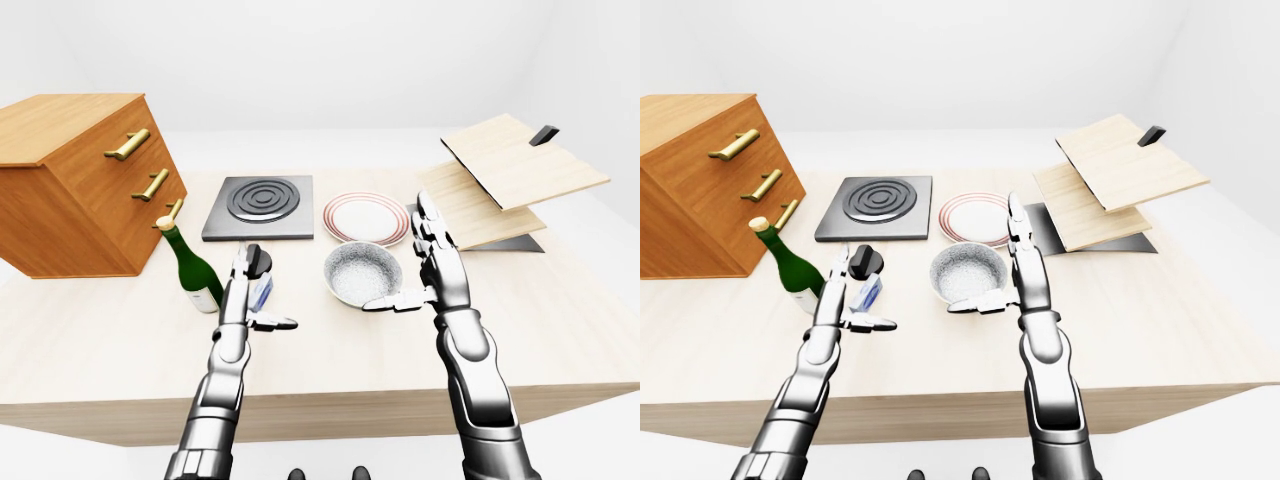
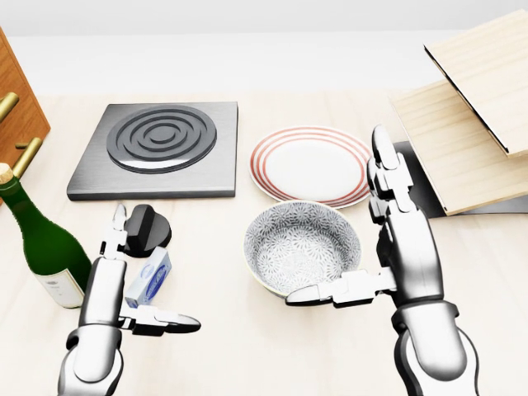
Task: Pick up the cream cheese and put it in the bowl.
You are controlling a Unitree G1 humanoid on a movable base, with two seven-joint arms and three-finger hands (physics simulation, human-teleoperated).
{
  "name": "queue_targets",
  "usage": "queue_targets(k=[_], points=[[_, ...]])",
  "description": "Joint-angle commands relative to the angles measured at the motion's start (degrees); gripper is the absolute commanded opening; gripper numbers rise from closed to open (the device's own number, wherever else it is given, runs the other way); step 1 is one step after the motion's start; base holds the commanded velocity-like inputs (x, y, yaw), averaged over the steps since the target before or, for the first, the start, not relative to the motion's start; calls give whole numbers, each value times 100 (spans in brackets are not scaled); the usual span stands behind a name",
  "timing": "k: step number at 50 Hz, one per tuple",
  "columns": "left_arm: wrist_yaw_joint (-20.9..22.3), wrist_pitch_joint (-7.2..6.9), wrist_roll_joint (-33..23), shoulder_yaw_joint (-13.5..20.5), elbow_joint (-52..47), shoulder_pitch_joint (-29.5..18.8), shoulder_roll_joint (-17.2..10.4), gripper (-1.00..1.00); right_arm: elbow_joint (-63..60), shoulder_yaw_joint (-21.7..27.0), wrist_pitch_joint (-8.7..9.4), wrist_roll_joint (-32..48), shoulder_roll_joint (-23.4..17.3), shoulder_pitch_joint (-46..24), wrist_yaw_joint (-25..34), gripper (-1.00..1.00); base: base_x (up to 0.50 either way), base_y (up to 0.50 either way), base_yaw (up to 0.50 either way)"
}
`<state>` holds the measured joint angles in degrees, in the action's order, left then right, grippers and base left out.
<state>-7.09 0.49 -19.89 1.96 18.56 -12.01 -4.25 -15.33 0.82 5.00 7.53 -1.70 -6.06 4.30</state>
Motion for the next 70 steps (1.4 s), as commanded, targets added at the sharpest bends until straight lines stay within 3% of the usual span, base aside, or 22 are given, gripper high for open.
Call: queue_targets(k=[1, 6, 12, 25, 42, 70], points=[[0, 282, 317, -13, 515, -245, 31, 100, -20, 27, 0, -45, -23, -98, -18, 100, 0, 0, 0], [-58, 423, 331, -16, 854, -381, 14, 100, -20, 25, 0, -43, -22, -97, -19, 100, 0, 0, 0], [-84, 451, 345, -11, 1022, -457, 2, 100, 50, 35, 0, -50, -27, -110, -19, 100, 0, 0, 0], [-189, 451, 383, 18, 1600, -658, -64, 100, 44, 26, 0, -40, -24, -104, -20, 100, 0, 0, 0], [-124, 451, 471, 60, 1508, -568, -101, 100, 78, 35, 0, -44, -27, -127, -27, 100, 0, 0, 0], [-176, 451, 584, 83, 2211, -819, -158, 100, -60, -10, 0, 3, -8, -70, -15, 100, 0, 0, 0]])
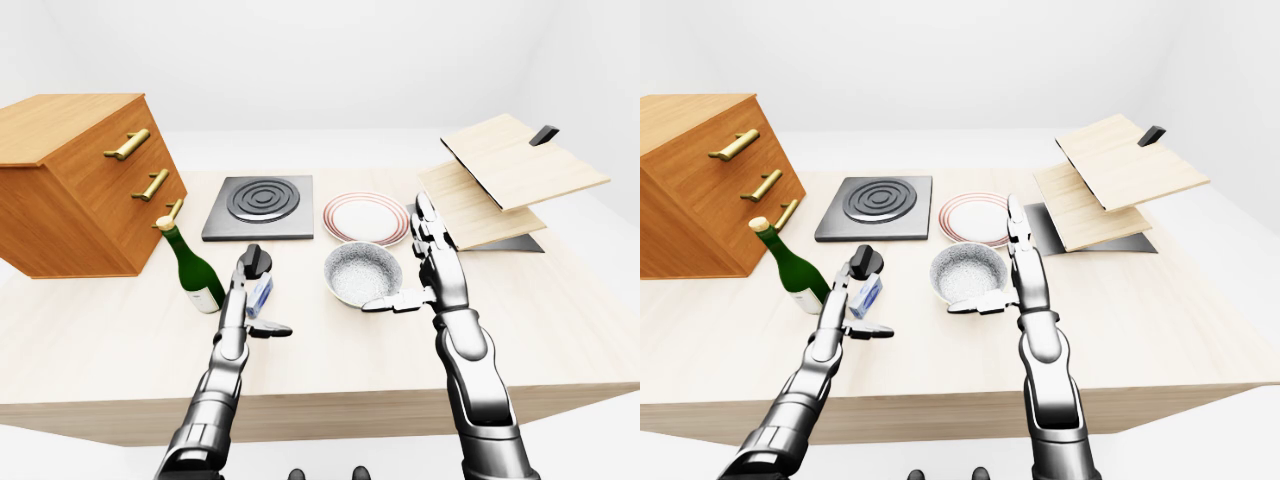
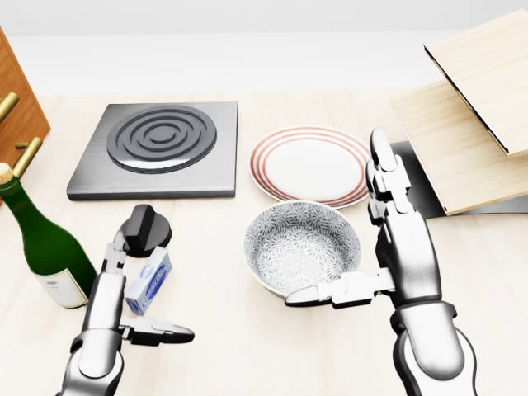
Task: Pick up the cream cheese and put it in the bowl.
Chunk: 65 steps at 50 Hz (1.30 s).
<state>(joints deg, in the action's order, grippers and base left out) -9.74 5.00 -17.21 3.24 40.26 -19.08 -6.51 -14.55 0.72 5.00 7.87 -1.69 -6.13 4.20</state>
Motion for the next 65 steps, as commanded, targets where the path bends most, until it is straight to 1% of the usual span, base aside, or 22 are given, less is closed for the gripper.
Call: queue_targets(k=[1, 6, 7, 8, 13, 17, 19, 20, 22, 25, 30, 33, 42, 45, 46, 48, 50, 51, 52, 53, 57, 65], points=[[91, 0, 318, -46, 29, -108, 70, 100, -131, 0, 0, -31, -9, -64, -5, 100, 0, 0, 0], [92, 0, 310, -56, -45, -74, 78, 100, -91, 11, 0, -31, -13, -71, -7, 100, 0, 0, 0], [93, 0, 300, -61, -9, -86, 75, 98, -79, 12, 0, -33, -14, -75, -4, 100, 0, 0, 0], [98, 0, 309, -58, 7, -93, 77, 91, -80, 10, 0, -33, -14, -75, -2, 100, 0, 0, 0], [91, 0, 323, -44, -19, -86, 72, 88, -169, 0, 0, -38, -6, -55, 13, 100, 0, 0, 0], [98, 0, 313, -56, -53, -74, 79, 82, -162, 15, 0, -51, -10, -65, 15, 100, 0, 0, 0], [97, 0, 314, -54, -29, -81, 78, 76, -159, 13, 0, -49, -11, -60, 13, 100, 0, 0, 0], [108, 0, 324, -50, -29, -82, 77, 67, -143, 14, 0, -50, -13, -61, 14, 100, 0, 0, 0], [102, 0, 317, -53, -46, -76, 76, 43, -133, 11, 0, -44, -13, -64, 10, 100, 0, 0, 0], [108, 0, 325, -46, -83, -61, 74, 53, -154, 8, 0, -41, -10, -59, 8, 100, 0, 0, 0], [82, 0, 307, -47, -125, -39, 75, 56, -220, -14, 0, -31, -2, -42, 15, 100, 0, 0, 0], [71, 0, 277, -53, -216, 0, 77, 55, -225, -20, 0, -45, 6, -38, 27, 100, 0, 0, 0], [-1, 0, 280, -23, -58, -66, 53, 55, -266, -27, 0, -47, 6, -28, 41, 100, 0, 0, 0], [-104, 0, 263, -12, 120, -146, 29, 57, -271, -31, 0, -45, 7, -33, 43, 100, 0, 0, 0], [-225, 0, 193, -19, 180, -177, 12, 60, -288, -32, 0, -43, 9, -31, 42, 100, 0, 0, 0], [-294, 0, 191, -3, 243, -211, -1, 65, -306, -33, 0, -46, 10, -26, 46, 100, 0, 0, 0], [-519, 0, 98, 4, 269, -237, -19, 44, -322, -34, 0, -49, 11, -25, 48, 100, 0, 0, 0], [-573, 0, 116, 26, 344, -273, -28, 4, -329, -32, 0, -64, 15, -25, 54, 100, 0, 0, 0], [-560, 0, 121, 19, 425, -304, -42, -100, -305, -32, 0, -71, 12, -25, 59, 100, 0, 0, 0], [-709, 0, 108, 48, 585, -357, -54, -100, -329, -38, 0, -71, 16, -17, 58, 100, 0, 0, 0], [-715, 0, 175, 36, 866, -465, -85, -100, -443, -50, 0, -86, 24, 4, 67, 100, 0, 0, 0], [-658, 0, 121, -22, 454, -297, -41, -100, -438, -59, 0, -102, 26, 8, 79, 100, 0, 0, 0]])
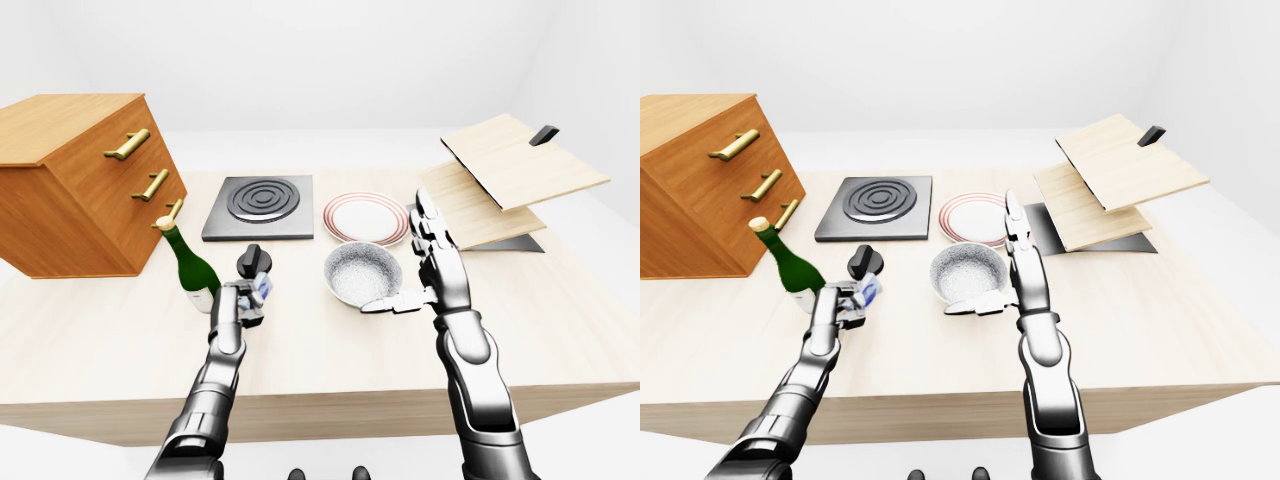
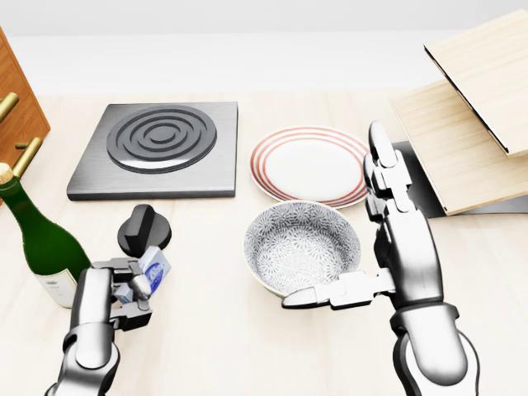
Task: Pick up the cream cheese and put it in the bowl.
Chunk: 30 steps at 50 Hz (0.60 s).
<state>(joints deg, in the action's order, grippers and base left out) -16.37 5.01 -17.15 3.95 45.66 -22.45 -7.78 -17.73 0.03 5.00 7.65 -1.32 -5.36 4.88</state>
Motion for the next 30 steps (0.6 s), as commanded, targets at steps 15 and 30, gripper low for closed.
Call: queue_targets(k=[15, 30], points=[[375, -678, -342, -310, -2356, 842, 411, -100, -91, -25, 0, -61, 2, -80, 7, 100, 0, 0, 0], [840, -1001, -1197, -775, -4293, 990, 768, -100, -144, -16, 0, -83, -1, -46, 29, 100, 0, 0, 0]])
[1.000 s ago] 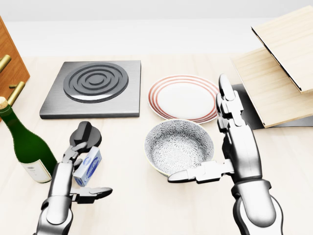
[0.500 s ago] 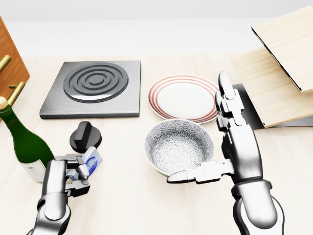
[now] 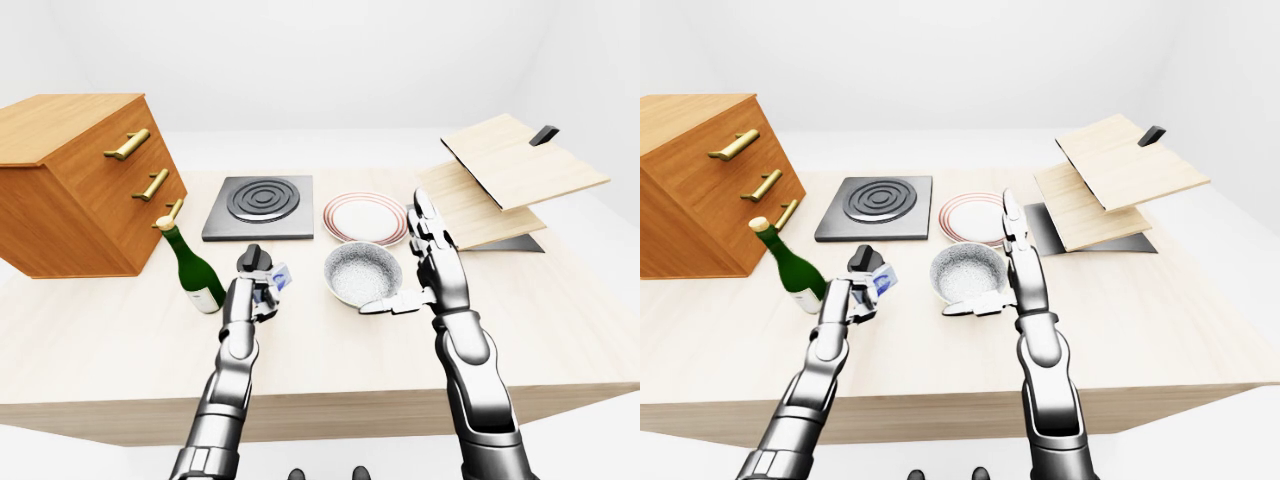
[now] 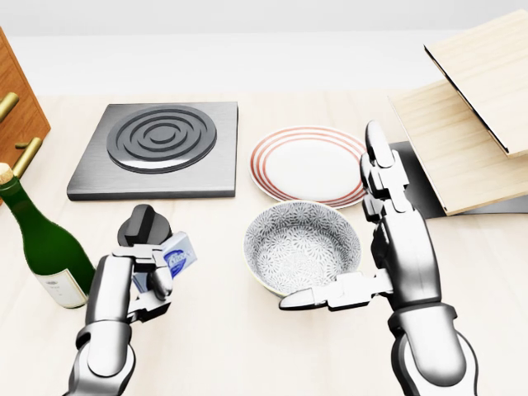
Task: Pick up the cream cheese and put it in the bowl.
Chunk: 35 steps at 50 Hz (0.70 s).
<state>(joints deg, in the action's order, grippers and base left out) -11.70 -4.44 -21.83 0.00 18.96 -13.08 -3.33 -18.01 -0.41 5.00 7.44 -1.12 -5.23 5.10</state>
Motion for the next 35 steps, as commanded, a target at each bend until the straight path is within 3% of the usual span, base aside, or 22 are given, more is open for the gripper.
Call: queue_targets(k=[1, 18, 24, 28, 35], points=[[402, -56, -779, -405, -1662, 7, 356, -100, -143, 29, 0, -64, -20, -58, 6, 100, 0, 0, 0], [690, -56, -1458, -469, -872, -1755, 456, -100, -1040, 202, 0, -280, -93, -2, 124, 100, 0, 0, 0], [892, -56, -1663, -591, -466, -2359, 698, -100, -1129, 19, 0, -235, -40, 16, 133, 100, 0, 0, 0], [722, -56, -1535, -572, 298, -2742, 797, -100, -1154, -65, 0, -189, -13, 29, 145, 100, 0, 0, 0], [621, -56, -1593, -734, 807, -2781, 1044, -100, -1158, -59, 0, -206, -3, 27, 189, 100, 0, 0, 0]])
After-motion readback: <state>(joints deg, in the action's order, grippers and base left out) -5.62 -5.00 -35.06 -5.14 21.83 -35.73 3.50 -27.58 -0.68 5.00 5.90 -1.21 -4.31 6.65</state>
